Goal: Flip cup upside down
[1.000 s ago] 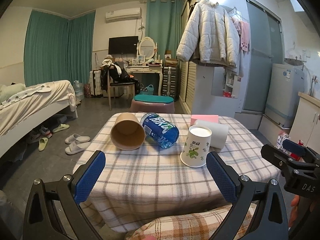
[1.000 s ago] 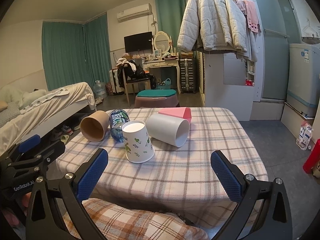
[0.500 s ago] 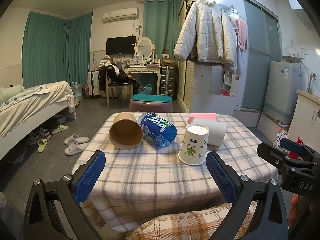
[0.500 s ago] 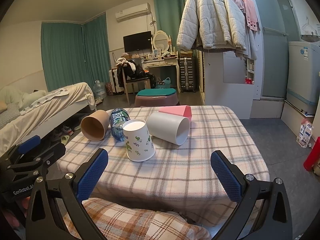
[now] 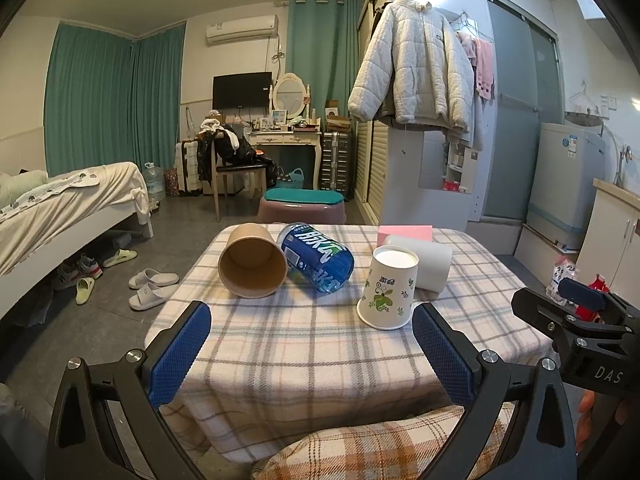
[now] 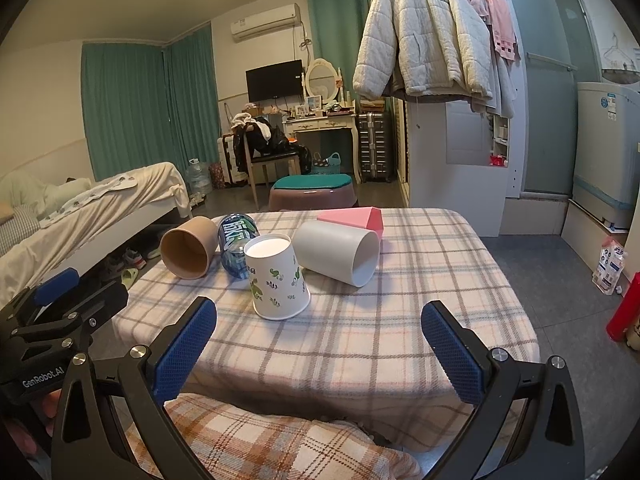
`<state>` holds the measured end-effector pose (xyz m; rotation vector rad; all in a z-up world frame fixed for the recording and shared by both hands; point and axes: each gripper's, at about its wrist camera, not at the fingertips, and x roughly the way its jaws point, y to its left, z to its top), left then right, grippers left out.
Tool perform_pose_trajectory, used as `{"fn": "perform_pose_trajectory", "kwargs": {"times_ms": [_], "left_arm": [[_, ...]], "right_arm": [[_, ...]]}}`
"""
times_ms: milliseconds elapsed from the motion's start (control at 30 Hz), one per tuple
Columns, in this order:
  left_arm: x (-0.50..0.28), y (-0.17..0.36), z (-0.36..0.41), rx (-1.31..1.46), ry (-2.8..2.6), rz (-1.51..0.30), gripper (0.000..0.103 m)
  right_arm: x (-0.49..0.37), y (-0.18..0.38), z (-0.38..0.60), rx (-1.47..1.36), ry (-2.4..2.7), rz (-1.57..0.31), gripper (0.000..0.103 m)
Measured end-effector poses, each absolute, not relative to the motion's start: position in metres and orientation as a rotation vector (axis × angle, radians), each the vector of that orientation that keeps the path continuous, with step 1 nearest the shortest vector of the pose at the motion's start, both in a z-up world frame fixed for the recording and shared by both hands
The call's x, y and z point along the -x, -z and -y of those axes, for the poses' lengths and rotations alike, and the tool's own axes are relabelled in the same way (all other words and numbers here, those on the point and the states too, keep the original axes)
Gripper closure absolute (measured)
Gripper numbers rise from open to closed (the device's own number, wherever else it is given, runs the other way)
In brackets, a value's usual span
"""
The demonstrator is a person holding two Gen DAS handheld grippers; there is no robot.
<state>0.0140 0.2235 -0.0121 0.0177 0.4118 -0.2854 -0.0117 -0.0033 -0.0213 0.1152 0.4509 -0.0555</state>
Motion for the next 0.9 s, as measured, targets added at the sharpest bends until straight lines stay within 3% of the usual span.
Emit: {"fn": "perform_pose_trajectory", "kwargs": {"times_ms": [900], "left_arm": [[-0.0128, 0.0132, -0.2261, -0.015, 0.282, -0.406, 0.000]], "right_arm": [[0.0095, 0.0308, 0.0006, -0.116, 0.052, -0.467, 0.000]]}}
